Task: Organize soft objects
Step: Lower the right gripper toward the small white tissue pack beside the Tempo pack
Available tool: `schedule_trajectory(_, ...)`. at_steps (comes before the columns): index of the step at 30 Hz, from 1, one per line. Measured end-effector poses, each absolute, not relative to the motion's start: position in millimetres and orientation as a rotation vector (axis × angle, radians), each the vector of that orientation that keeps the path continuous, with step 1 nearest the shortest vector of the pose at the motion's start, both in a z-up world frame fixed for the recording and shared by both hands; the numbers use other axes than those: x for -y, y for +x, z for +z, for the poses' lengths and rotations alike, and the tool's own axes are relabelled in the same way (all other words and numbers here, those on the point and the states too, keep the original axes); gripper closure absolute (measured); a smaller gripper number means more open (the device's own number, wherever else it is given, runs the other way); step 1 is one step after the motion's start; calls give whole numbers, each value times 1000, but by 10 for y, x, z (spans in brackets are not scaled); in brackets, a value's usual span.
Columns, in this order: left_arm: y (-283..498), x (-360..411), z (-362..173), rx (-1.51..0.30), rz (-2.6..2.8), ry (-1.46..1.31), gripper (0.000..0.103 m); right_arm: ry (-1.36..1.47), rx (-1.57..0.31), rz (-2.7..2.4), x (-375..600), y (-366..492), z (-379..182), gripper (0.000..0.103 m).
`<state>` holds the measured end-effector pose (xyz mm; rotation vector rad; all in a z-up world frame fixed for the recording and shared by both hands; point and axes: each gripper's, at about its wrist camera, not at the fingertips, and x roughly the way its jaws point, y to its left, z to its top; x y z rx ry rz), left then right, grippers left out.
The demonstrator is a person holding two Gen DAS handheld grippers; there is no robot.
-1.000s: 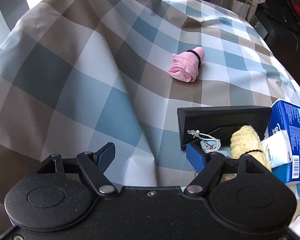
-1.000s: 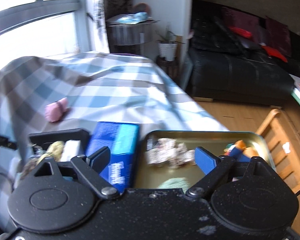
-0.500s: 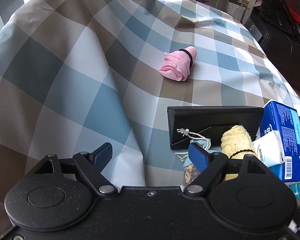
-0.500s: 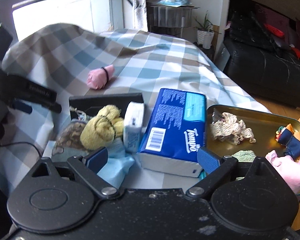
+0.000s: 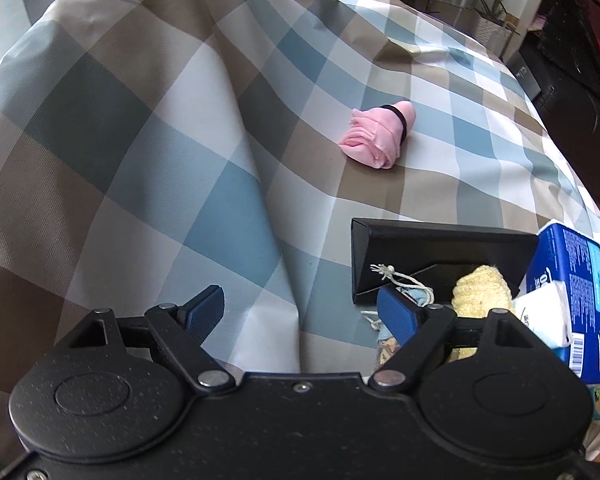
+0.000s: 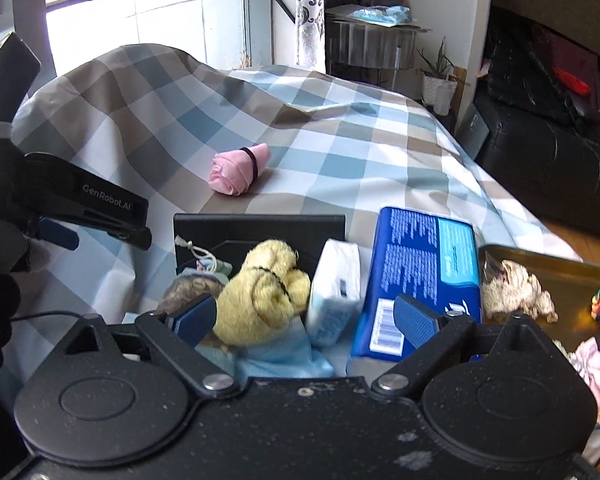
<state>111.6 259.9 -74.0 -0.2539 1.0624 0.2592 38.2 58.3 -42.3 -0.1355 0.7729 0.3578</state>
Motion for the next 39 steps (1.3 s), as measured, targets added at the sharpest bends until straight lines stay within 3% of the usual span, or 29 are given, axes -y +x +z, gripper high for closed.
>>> schedule_trajectory(10, 1132, -2589, -751, -1049, 263, -255, 19, -47, -718, 415, -625, 839, -384, 7)
schedule_trajectory(16, 1136, -2622, -779, -1060, 275, -267, 19, -14, -810, 500, -706, 999, -523, 7)
schedule_trajectory(26, 1146, -2624, -802, -1071, 276, -268, 19, -72, -900, 567, -691, 433, -642, 0)
schedule_trajectory(31, 1143, -2622, -799, -1070, 270, -268, 19, 92, -1123, 576, -530, 308, -883, 11)
schedule_trajectory(34, 1145, -2617, -795, -1071, 268, -270, 19, 56, -1068, 547, -485, 165, -814, 11)
schedule_trajectory(39, 1145, -2578, -794, -1074, 256, -260, 19, -108, -821, 455, -502, 75, -499, 11)
